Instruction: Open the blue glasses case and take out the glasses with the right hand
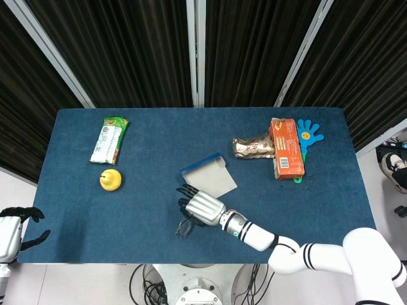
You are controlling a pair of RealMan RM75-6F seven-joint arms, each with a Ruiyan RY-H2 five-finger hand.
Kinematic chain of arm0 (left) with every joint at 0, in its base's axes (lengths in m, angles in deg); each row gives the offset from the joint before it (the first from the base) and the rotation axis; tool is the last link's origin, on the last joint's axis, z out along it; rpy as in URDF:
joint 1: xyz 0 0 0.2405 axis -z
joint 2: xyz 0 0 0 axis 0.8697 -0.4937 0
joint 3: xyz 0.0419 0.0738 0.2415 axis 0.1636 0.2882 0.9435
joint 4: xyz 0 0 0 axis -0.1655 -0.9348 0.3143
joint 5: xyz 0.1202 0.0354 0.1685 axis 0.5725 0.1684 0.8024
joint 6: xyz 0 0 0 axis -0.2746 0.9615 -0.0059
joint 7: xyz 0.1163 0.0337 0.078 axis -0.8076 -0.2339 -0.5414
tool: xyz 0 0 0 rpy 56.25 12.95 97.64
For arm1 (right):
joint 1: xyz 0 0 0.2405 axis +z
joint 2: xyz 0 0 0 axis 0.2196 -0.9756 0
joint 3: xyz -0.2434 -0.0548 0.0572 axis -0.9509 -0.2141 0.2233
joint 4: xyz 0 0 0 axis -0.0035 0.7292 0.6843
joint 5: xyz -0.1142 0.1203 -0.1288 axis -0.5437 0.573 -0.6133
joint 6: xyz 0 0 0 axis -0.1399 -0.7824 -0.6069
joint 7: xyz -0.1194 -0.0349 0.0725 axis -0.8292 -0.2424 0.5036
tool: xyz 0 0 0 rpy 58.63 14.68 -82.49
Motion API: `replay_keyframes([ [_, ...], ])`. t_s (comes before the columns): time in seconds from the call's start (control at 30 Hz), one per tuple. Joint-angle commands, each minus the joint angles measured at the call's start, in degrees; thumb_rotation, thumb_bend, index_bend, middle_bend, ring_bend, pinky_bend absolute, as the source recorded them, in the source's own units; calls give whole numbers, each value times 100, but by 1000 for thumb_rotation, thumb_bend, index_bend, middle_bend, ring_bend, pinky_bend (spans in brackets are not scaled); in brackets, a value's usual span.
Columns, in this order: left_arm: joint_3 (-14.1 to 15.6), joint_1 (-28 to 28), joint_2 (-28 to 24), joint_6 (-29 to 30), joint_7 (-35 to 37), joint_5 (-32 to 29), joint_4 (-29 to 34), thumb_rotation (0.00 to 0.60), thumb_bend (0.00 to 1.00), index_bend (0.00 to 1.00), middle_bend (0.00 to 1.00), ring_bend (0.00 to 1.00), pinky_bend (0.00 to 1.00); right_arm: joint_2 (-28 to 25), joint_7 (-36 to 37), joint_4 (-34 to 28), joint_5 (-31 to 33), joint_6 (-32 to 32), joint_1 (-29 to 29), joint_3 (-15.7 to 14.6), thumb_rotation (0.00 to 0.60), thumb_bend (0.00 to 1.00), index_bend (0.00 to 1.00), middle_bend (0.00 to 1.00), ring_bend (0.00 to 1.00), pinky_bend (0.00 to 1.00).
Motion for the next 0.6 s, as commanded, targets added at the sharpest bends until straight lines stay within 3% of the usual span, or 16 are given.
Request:
replay_keyframes([
  [0.03,1,-2,0,4,4,2,-2,600,166,508,535,415,344,24,-488,-188,209,201,90,23,600,348,98,67,0,0],
  [0.13,3,-6,4,9,14,7,-11,600,166,508,536,415,344,-157,-809,-429,361,-37,-84,17,600,328,0,0,0,0],
  [0.37,2,-1,7,9,16,15,-16,600,166,508,536,415,344,-1291,-1368,-1473,599,-1495,-1152,-187,600,319,0,0,0,0],
  [0.6,8,-9,12,32,-2,37,-3,600,166,507,536,415,344,-2591,-1135,-2274,392,-3113,-2528,-747,600,334,0,0,0,0],
])
